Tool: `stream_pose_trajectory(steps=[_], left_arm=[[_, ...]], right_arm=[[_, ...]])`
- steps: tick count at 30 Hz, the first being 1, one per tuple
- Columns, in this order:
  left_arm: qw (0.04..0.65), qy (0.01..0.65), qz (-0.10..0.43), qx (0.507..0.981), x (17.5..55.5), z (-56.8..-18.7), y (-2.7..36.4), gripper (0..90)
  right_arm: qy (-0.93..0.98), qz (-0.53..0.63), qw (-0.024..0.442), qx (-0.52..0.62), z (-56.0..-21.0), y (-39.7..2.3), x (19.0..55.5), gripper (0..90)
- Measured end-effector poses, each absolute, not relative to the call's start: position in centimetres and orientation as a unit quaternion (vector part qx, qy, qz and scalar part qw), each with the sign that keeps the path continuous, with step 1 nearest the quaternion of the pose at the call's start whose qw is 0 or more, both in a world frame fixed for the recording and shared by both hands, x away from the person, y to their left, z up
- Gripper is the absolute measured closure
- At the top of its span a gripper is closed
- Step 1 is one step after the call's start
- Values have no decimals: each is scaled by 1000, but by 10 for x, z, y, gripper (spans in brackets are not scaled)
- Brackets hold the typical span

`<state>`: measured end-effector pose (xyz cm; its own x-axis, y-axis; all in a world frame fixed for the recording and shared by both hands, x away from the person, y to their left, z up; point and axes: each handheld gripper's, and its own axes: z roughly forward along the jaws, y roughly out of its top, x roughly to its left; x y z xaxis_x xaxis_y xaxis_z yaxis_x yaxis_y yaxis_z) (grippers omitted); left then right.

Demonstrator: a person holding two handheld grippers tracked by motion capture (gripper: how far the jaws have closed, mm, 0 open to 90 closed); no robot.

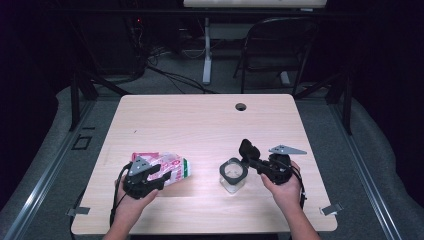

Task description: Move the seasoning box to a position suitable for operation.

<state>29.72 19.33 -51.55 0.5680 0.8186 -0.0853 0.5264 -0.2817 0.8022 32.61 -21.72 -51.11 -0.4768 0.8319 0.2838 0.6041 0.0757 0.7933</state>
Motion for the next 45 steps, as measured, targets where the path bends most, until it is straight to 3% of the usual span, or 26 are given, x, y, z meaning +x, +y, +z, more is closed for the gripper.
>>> stream_pose_trajectory(steps=[5, 12, 17, 23, 31, 45], left_arm=[[410, 428, 186, 783, 294, -519, 195, 481], [399, 414, 171, 800, 295, -526, 186, 497], [390, 402, 169, 811, 296, -536, 175, 375], [379, 389, 179, 820, 296, -542, 167, 346], [347, 366, 199, 840, 297, -552, 154, 344], [331, 389, 216, 832, 306, -559, 157, 396]], right_arm=[[718, 464, 122, 504, -512, -224, 320, 697], [717, 466, 125, 504, -511, -228, 317, 663], [714, 470, 126, 503, -512, -229, 316, 651], [716, 469, 125, 503, -512, -228, 315, 649], [719, 467, 125, 500, -513, -226, 314, 648], [717, 469, 128, 499, -514, -226, 312, 648]])
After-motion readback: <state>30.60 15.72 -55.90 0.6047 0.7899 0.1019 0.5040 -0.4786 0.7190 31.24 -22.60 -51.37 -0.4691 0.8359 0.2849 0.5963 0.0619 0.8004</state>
